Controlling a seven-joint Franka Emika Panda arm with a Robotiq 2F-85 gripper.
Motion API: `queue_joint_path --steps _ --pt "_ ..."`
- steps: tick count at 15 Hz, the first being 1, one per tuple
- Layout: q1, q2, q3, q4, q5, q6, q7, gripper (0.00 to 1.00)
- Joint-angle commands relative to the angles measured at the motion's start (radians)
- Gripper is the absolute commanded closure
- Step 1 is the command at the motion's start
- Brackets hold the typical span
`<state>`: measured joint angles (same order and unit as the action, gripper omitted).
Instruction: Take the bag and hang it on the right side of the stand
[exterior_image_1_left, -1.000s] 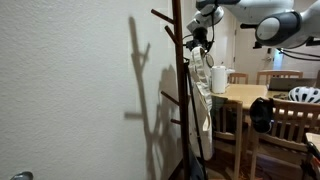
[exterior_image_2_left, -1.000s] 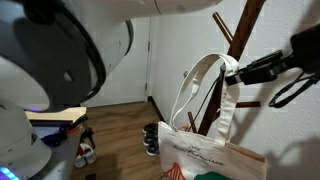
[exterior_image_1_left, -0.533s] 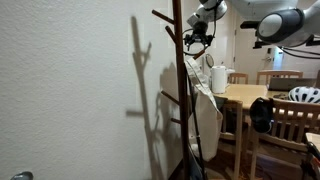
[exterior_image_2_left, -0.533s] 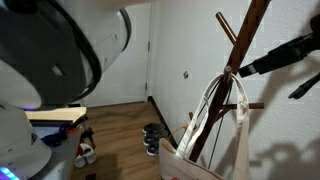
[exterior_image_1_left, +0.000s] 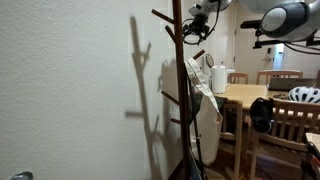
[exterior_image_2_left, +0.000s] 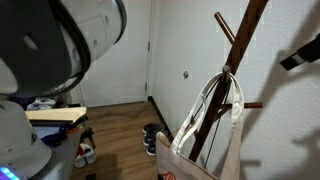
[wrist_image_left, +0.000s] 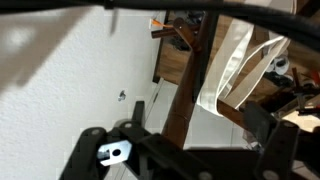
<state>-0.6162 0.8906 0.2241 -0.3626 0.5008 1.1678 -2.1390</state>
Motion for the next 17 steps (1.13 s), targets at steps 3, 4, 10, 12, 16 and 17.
queue_joint_path --steps 3,4,10,12,16,17 --pt "0.034 -0.064 -0.006 0.001 -0.063 0.125 -0.103 0.0" --pt "0.039 -0.071 -0.008 0.001 -0.067 0.144 -0.102 0.0" --pt "0.025 -0.069 0.004 -0.002 -0.04 -0.008 0.03 0.0" --pt "0.032 -0.064 0.003 0.001 -0.042 0.006 0.005 0.0" --pt "0.028 -0.063 0.003 0.001 -0.041 -0.022 0.005 0.0" --pt "0.028 -0.063 0.003 0.001 -0.041 -0.022 0.005 0.0"
